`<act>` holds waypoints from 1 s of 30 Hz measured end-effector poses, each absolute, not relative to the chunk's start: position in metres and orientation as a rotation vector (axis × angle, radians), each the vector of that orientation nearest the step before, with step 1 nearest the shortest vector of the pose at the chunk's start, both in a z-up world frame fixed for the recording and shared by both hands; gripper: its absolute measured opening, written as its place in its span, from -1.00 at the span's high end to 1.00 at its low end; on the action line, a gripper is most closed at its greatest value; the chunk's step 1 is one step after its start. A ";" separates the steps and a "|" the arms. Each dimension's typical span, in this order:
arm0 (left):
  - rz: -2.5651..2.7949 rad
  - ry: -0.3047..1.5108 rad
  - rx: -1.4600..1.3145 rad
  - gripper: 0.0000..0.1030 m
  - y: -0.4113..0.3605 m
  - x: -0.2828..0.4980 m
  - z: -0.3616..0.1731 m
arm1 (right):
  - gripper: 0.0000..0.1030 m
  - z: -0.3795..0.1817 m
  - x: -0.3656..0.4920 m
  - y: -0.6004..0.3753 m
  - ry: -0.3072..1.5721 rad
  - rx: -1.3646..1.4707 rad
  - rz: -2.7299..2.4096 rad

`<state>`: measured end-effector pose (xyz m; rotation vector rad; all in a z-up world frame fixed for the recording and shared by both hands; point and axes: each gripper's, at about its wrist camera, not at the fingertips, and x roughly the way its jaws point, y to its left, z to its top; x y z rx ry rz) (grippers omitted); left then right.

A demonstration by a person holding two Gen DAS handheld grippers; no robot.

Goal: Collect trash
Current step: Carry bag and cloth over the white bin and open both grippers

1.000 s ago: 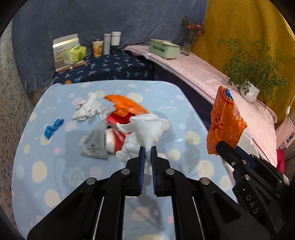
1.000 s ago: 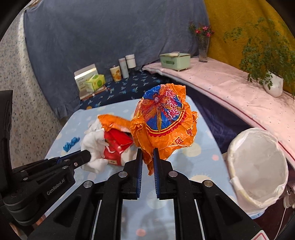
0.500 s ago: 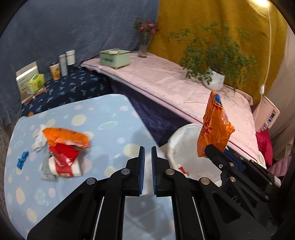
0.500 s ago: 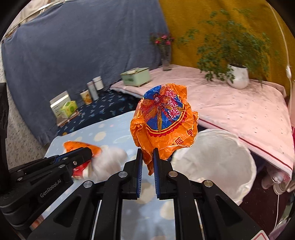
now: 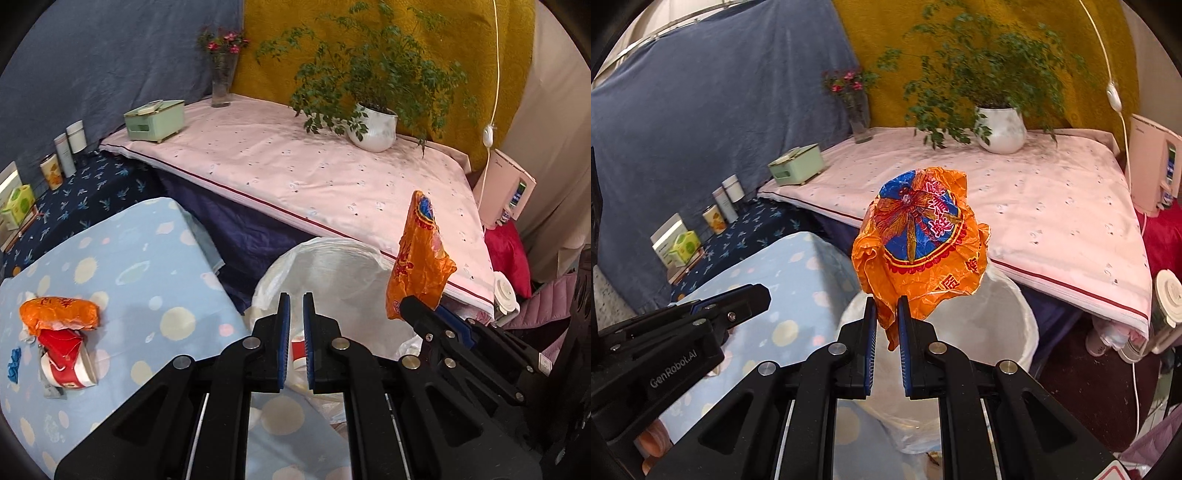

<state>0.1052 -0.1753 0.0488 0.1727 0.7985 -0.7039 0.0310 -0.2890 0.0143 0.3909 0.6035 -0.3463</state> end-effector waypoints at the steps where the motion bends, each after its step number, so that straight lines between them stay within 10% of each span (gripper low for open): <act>1: -0.709 0.801 0.171 0.86 -0.175 0.105 0.048 | 0.79 0.012 0.030 -0.292 0.605 0.397 -0.351; 4: -0.689 0.805 0.167 0.77 -0.163 0.105 0.041 | 0.79 0.005 0.024 -0.297 0.612 0.415 -0.357; 6: -0.654 0.824 0.170 0.21 -0.152 0.107 0.031 | 0.79 -0.002 0.023 -0.297 0.625 0.425 -0.354; 12: -0.575 0.905 0.154 -0.33 -0.111 0.115 -0.015 | 0.79 -0.024 0.028 -0.291 0.667 0.442 -0.333; 17: -0.555 0.959 0.159 -0.55 -0.100 0.116 -0.047 | 0.79 -0.033 0.033 -0.286 0.688 0.445 -0.316; 25: -0.533 1.047 0.161 -0.53 -0.110 0.125 -0.090 | 0.79 -0.041 0.035 -0.283 0.711 0.440 -0.310; 30: -0.550 1.065 0.171 0.30 -0.112 0.124 -0.095 | 0.79 -0.046 0.037 -0.281 0.722 0.439 -0.306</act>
